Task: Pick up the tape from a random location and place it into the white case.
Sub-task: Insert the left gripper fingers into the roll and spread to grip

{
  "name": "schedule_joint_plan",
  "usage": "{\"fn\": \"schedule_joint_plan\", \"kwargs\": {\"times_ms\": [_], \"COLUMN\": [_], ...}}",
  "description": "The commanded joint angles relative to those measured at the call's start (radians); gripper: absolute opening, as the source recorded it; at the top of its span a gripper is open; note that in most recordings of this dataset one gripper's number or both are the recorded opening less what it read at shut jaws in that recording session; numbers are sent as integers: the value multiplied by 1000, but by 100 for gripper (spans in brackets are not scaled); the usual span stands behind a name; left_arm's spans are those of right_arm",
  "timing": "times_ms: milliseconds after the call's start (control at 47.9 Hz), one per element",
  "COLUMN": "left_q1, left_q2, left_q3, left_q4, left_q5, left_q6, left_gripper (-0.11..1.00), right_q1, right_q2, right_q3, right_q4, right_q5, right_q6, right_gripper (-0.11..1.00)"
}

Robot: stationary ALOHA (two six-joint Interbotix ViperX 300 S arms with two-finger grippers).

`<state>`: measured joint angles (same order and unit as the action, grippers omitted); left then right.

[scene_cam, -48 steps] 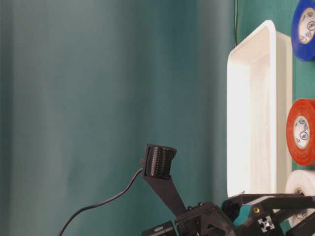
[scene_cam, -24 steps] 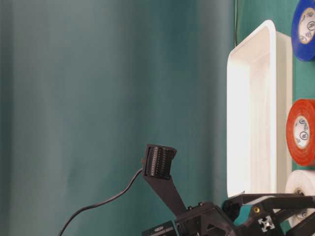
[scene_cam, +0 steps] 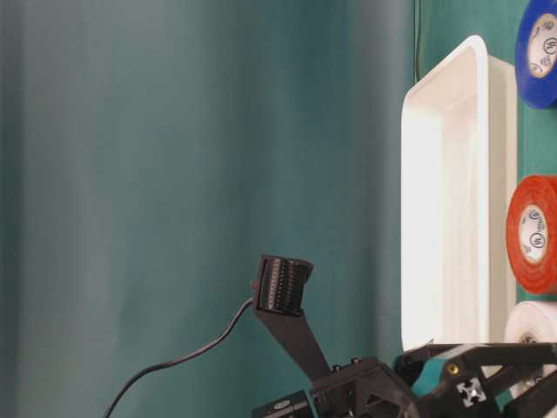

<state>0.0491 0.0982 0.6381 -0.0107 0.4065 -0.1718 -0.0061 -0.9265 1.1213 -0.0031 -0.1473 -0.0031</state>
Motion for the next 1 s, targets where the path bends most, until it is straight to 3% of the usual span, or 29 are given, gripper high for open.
{"fn": "schedule_joint_plan", "kwargs": {"times_ms": [0, 125, 167, 980], "left_q1": [-3, -14, -18, -28], "left_q2": [-8, -11, -11, -34], "left_q3": [3, 0, -2, -14], "left_q4": [-2, -2, -2, -2], "left_q5": [11, 15, 15, 29], "left_q6": [-2, 2, 5, 3], "left_gripper": [67, 32, 25, 26], "right_q1": [-3, -3, -3, -3], "right_q2": [6, 6, 6, 6], "right_q3": [-28, -28, -28, -28], "right_q4": [-2, -2, -2, -2], "right_q5": [-5, -3, -2, 2], "right_q6": [-2, -2, -2, -2], "right_gripper": [0, 0, 0, 0]}}
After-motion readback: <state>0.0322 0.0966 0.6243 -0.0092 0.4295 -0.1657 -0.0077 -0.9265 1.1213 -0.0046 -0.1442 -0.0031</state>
